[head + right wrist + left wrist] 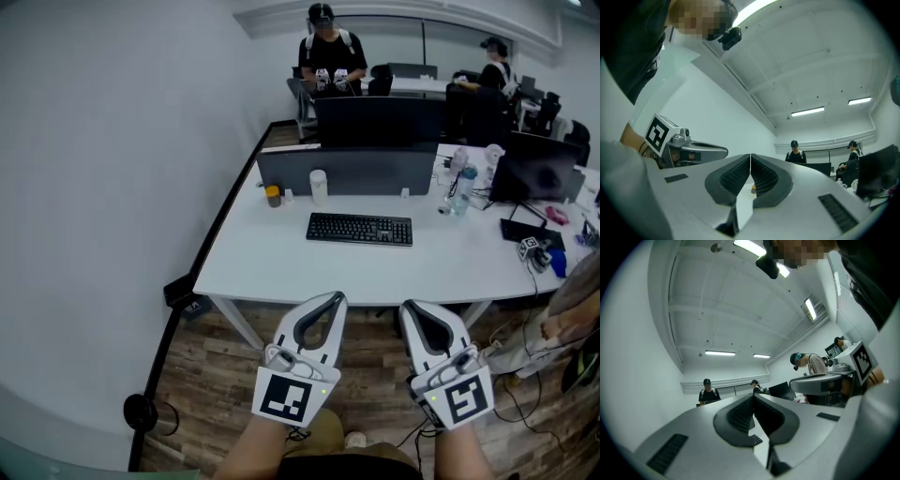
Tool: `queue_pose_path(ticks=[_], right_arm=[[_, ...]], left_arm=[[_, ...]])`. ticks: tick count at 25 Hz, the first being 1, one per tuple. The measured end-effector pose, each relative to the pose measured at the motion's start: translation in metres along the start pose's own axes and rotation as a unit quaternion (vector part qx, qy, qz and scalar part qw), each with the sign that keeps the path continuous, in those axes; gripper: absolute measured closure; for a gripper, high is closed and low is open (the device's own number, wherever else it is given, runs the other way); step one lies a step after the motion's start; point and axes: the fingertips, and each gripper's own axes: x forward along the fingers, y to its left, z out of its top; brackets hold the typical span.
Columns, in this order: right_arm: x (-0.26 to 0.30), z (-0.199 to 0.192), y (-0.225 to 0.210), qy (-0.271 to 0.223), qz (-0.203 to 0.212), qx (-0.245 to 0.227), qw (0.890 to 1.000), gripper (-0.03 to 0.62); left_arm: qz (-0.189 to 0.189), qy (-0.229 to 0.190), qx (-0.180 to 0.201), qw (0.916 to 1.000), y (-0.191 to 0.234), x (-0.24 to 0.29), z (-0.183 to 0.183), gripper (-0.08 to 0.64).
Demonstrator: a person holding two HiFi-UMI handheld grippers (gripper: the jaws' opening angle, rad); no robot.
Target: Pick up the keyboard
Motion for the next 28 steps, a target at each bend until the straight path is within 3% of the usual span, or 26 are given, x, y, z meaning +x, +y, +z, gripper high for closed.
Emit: queue_pose_path(ticks=[4, 17, 24, 28], right_arm=[[0.002, 0.000, -0.001, -0.003, 0.005, -0.003, 1.000, 0.558], [0.019, -0.026, -0.034, 0.014, -0.002, -0.022, 1.000, 0.558], [0.041, -0.045, -0.058, 0.004, -0.027, -0.015, 1.000, 0.558], [0.060, -0.055, -0.064, 0.018, -0.021, -0.026, 0.999, 0.558]], left_arm=[[0.006, 0.007, 0.022, 0.9997, 0.004, 0.004, -0.004, 0.552], [0.007, -0.008, 0.012, 0.9999, 0.026, 0.048, -0.025, 0.552], [0.001, -0.009, 0.035, 0.9994, 0.039, 0.071, -0.043, 0.552], [0.001, -0.010, 0.023, 0.9997, 0.056, 0.086, -0.049, 0.552]])
